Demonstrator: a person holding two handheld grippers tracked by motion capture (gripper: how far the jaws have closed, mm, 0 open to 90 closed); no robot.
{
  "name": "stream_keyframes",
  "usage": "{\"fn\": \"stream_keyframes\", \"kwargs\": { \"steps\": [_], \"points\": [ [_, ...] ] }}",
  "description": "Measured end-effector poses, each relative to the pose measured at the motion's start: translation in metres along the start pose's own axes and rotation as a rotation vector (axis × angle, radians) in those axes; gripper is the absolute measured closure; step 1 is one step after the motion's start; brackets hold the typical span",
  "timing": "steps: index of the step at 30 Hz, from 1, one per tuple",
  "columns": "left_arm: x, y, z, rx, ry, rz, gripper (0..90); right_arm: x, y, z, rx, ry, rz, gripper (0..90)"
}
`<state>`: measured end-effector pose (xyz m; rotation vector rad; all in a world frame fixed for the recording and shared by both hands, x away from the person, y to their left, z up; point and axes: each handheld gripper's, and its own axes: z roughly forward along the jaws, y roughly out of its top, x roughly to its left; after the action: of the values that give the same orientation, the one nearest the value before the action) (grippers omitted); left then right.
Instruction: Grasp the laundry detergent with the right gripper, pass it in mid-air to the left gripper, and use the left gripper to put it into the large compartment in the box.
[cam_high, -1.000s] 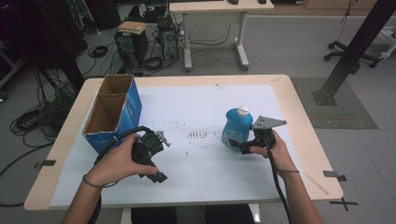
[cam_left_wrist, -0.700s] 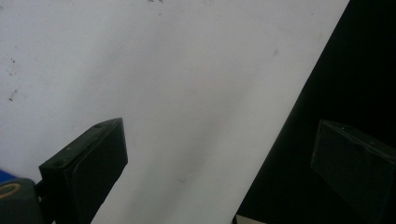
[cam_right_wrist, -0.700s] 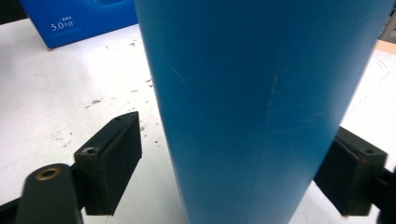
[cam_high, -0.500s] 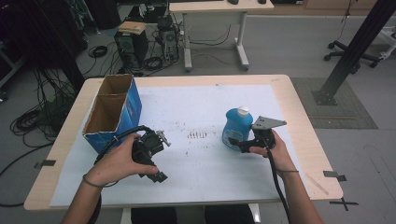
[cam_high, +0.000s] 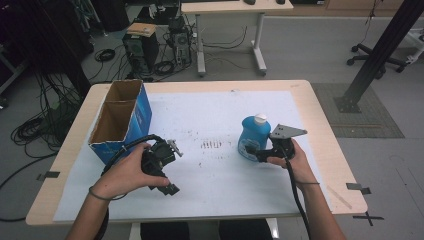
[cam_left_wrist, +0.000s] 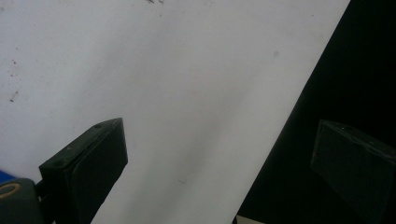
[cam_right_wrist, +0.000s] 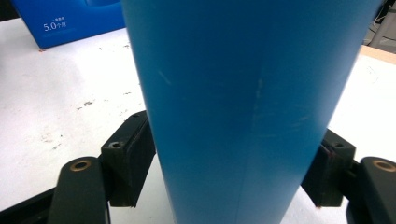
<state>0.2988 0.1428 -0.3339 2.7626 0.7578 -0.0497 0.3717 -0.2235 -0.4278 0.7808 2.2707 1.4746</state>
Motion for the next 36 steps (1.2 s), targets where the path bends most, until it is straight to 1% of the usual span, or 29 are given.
{"fn": "stream_keyframes", "kwargs": {
  "steps": [1,2,4,5,9,11,22,23,26,27,30,31,34,35,36],
  "points": [
    [0.000,0.000,0.000,0.000,0.000,0.000,3.9,0.000,0.000,0.000,-0.002,-0.004,-0.002,30.5],
    [0.000,0.000,0.000,-0.001,0.000,0.002,3.9,0.000,0.000,0.000,-0.004,-0.007,-0.003,33.4],
    [0.000,0.000,0.000,-0.001,0.000,0.000,3.9,0.000,-0.001,0.000,-0.005,-0.009,-0.004,34.4],
    [0.000,-0.001,0.000,-0.001,0.000,0.000,3.9,-0.001,-0.001,0.000,-0.006,-0.011,-0.003,36.6],
    [0.000,-0.001,-0.002,-0.004,0.003,-0.001,3.9,0.000,-0.001,0.000,-0.010,-0.005,-0.009,40.4],
    [0.000,-0.001,-0.002,-0.004,0.003,-0.001,3.9,0.000,0.000,0.000,-0.010,-0.004,-0.017,40.4],
    [0.000,0.001,-0.003,-0.005,0.004,0.003,3.9,0.000,0.000,0.000,-0.009,-0.004,-0.027,41.9],
    [0.001,0.004,-0.005,-0.008,0.011,0.008,3.9,0.000,0.000,0.000,-0.009,-0.004,-0.027,42.2],
    [0.001,0.004,-0.005,-0.008,0.011,0.008,3.9,0.001,0.000,0.000,-0.007,-0.002,-0.033,42.5],
    [0.002,0.008,-0.009,-0.013,0.020,0.019,3.9,0.000,0.001,0.000,-0.007,-0.002,-0.035,42.5],
    [0.002,0.008,-0.009,-0.013,0.020,0.019,3.9,0.001,0.002,0.000,-0.005,0.004,-0.045,42.6],
    [0.002,0.010,-0.013,-0.020,0.024,0.023,3.9,0.000,0.002,0.000,-0.003,0.003,-0.049,42.6],
    [0.002,0.012,-0.015,-0.025,0.026,0.026,3.9,-0.001,0.004,-0.002,-0.006,0.007,-0.045,42.6],
    [0.003,0.014,-0.019,-0.035,0.010,0.031,3.9,-0.002,0.004,-0.002,-0.008,0.010,-0.041,42.6],
    [0.003,0.014,-0.019,-0.035,0.010,0.031,3.9,-0.002,0.004,-0.002,-0.008,0.010,-0.041,42.6]
  ]
}}
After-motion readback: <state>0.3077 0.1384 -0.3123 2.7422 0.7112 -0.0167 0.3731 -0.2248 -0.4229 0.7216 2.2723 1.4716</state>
